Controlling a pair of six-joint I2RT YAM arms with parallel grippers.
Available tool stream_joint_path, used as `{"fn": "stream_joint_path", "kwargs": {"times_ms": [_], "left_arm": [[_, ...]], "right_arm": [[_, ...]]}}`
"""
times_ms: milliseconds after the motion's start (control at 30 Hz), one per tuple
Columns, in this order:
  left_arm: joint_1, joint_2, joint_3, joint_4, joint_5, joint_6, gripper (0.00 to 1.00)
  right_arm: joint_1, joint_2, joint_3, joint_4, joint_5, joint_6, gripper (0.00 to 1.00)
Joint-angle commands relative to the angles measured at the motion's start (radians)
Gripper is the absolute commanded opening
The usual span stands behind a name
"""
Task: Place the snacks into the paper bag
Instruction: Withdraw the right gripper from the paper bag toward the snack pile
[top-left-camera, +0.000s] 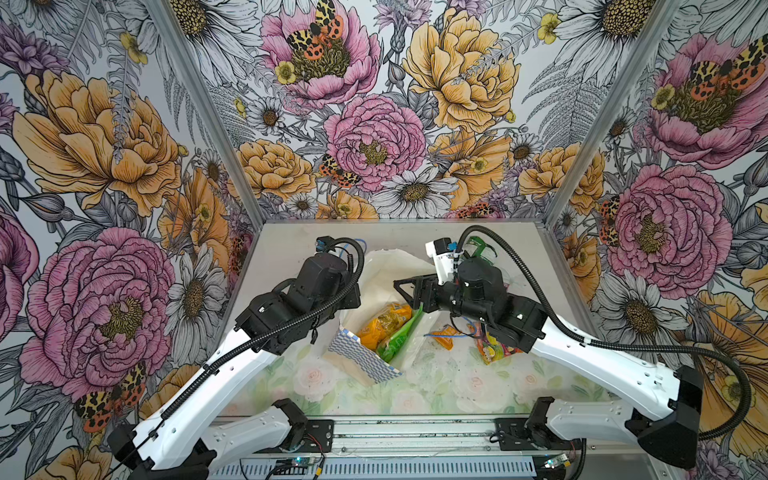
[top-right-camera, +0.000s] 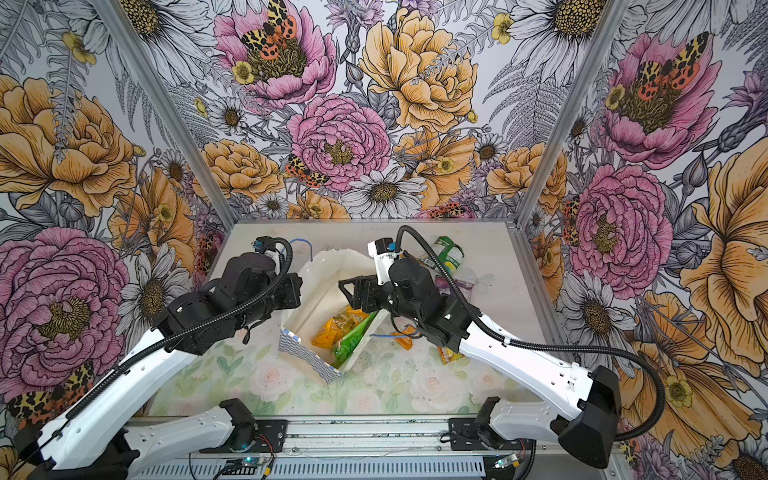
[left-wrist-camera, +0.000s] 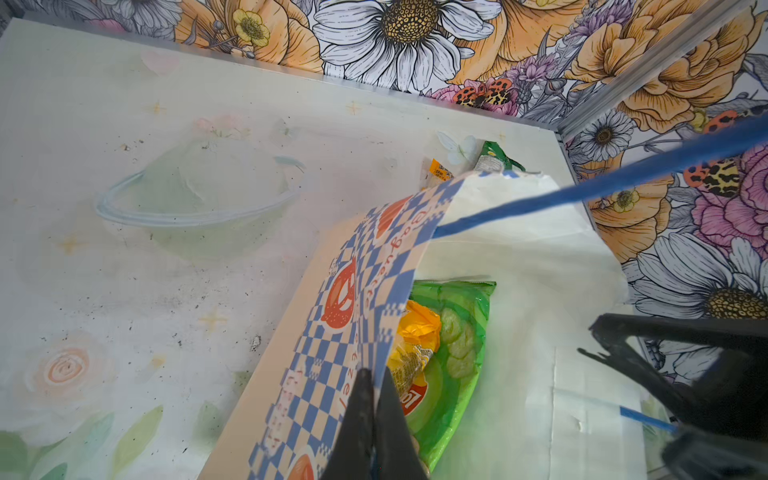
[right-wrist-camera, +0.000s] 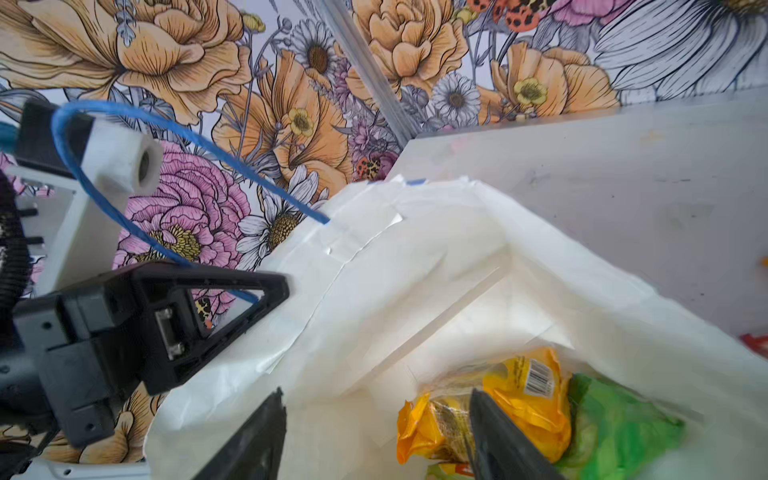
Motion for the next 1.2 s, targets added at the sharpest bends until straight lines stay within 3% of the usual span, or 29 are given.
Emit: {"fn": "stream_joint_path", "kwargs": {"times_ms": [0,200,433,567,867,1167], "left_arm": [[0.020,-0.045,0.025,0.046,-0.041,-0.002,0.00],[0.063,-0.072,0.024,0.023,-0.044,0.002,0.00],[0.109,-0.116,-0.011,0.018,-0.064,-0.026,0.00],[0.134,-0.138,-0.038,0.018,-0.055,-0.037,0.00],[0.155,-0.174,-0.070,0.017,-0.042,-0.051,0.00],[0.177,-0.193,-0.092,0.014,-0.022,-0.049,0.00]], "right_arm": [[-0.023,-0.091,0.029,-0.095,0.075,-0.049,0.71],[-0.110,-0.219,0.031,-0.224,0.175,-0.093,0.70],[-0.206,-0.286,-0.016,-0.345,0.300,-0.040,0.68],[-0.304,-0.293,-0.077,-0.379,0.227,-0.004,0.68],[-0.547,-0.286,-0.215,-0.432,0.061,0.204,0.67],[-0.617,-0.262,-0.332,-0.341,-0.003,0.340,0.67]]}}
